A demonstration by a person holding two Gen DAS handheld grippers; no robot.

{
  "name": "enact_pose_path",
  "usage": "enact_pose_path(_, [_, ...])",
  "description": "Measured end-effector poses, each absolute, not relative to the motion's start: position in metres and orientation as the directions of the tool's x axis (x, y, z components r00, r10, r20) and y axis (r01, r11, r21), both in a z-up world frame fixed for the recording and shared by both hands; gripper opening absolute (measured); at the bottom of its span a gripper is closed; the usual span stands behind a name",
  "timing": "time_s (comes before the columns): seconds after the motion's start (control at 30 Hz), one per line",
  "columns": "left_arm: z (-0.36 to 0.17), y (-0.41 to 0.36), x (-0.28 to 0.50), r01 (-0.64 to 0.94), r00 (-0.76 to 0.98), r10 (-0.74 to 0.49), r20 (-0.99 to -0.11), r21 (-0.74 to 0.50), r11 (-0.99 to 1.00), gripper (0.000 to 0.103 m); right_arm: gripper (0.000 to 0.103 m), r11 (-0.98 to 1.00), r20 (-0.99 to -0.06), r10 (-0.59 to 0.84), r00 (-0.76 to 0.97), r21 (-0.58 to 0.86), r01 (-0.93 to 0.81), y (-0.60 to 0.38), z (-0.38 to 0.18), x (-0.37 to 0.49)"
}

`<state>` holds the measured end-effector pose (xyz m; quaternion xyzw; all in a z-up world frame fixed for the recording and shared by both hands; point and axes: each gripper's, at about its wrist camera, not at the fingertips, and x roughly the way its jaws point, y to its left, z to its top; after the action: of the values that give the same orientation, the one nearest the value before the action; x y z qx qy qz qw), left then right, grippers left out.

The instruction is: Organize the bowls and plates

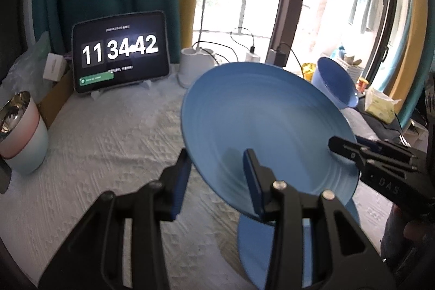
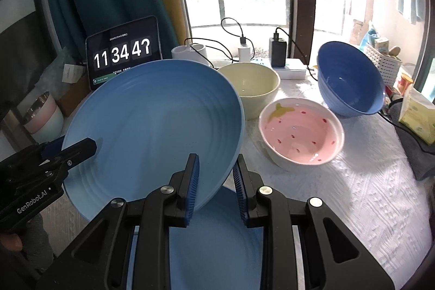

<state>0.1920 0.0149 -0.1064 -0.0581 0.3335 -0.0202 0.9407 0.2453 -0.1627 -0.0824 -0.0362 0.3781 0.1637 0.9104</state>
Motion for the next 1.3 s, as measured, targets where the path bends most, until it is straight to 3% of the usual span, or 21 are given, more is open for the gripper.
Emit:
enact_pose_path(0.7, [-0.103, -0.025, 0.144, 0.067, 0.764, -0.112, -0.636, -0.094, 0.993, 0.04, 0.027, 0.956, -0.674, 0.252, 0.695, 0.061, -0.287, -0.206, -0.072, 0.194])
enact_pose_path(1.3, [-0.133, -0.036, 0.124, 0.082, 0.712, -0.115, -0.693, -0.08, 0.993, 0.04, 0.028, 0.962, -0.727, 0.228, 0.648, 0.067, -0.263, -0.216, -0.102, 0.165])
